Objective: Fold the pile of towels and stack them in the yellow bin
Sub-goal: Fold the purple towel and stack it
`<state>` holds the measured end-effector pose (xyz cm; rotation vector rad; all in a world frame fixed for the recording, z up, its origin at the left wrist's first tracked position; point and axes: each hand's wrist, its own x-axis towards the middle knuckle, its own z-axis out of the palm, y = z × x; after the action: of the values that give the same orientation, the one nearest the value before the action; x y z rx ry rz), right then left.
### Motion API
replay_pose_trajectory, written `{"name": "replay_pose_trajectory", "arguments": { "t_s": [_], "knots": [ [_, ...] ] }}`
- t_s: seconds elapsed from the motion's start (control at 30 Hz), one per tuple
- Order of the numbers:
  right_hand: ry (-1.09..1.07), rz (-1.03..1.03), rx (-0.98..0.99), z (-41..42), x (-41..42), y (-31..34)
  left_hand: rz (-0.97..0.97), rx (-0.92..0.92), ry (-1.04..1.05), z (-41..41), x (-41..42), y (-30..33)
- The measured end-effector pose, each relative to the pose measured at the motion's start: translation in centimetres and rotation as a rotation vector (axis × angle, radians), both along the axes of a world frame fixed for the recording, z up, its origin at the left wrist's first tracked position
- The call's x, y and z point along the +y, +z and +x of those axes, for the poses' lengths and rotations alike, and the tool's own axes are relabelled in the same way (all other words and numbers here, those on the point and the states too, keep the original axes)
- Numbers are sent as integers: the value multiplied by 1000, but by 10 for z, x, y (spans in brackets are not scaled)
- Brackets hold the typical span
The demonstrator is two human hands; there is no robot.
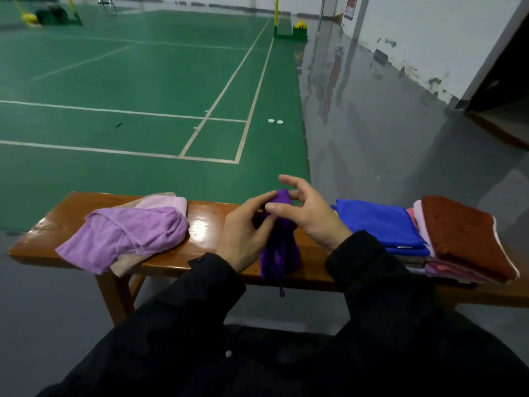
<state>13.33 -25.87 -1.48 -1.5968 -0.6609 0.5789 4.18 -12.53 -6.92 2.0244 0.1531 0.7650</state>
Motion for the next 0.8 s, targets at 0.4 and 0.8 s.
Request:
{"name": "replay_pose_trajectory", "arguments": {
  "t_s": [0.4, 0.8],
  "knots": [
    [-157, -173, -530, -6, -1, -31, -436, -16, -64, -7, 10, -1],
    [-355, -293, -565, 9, 9, -2, 103, 36, 143, 5, 22, 21]
  ]
}}
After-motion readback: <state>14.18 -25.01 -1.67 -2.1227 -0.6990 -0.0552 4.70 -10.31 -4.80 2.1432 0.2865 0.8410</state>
